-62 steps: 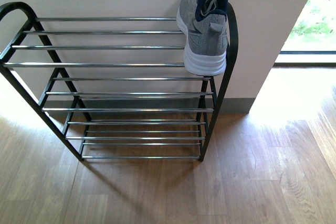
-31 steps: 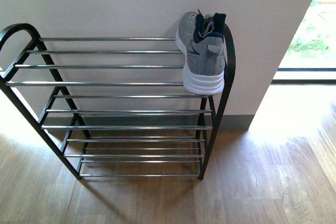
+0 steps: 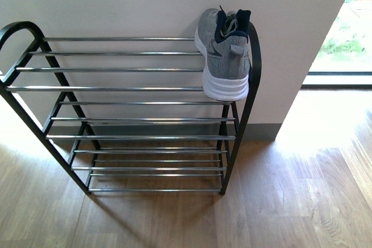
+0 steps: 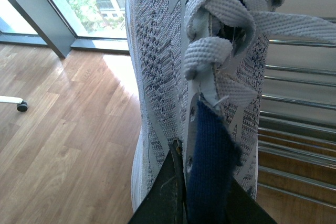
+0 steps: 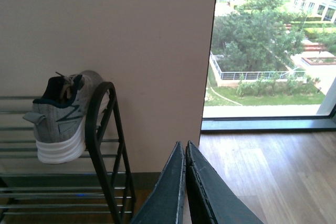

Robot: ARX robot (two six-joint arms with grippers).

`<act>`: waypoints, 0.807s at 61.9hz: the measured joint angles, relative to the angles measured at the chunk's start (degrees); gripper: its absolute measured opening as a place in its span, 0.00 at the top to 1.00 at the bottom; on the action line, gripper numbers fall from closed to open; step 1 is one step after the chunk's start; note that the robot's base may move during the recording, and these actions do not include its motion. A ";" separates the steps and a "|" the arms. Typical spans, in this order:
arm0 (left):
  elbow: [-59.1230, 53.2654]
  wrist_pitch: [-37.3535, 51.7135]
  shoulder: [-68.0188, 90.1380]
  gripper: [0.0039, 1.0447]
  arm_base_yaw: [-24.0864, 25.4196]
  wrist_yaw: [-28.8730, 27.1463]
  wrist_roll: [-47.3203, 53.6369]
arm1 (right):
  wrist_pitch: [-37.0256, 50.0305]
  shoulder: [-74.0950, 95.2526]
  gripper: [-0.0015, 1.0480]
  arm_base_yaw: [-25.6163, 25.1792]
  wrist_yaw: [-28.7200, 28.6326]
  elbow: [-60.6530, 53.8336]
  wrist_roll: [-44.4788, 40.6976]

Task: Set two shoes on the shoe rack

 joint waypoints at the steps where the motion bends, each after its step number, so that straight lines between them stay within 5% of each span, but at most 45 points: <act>1: 0.00 0.00 0.00 0.98 0.00 0.00 0.02 | -0.31 -0.33 0.98 0.00 0.02 0.00 0.00; 50: 0.02 0.00 0.00 0.98 0.00 0.00 0.00 | -17.90 -18.47 0.98 0.00 0.02 -0.02 0.00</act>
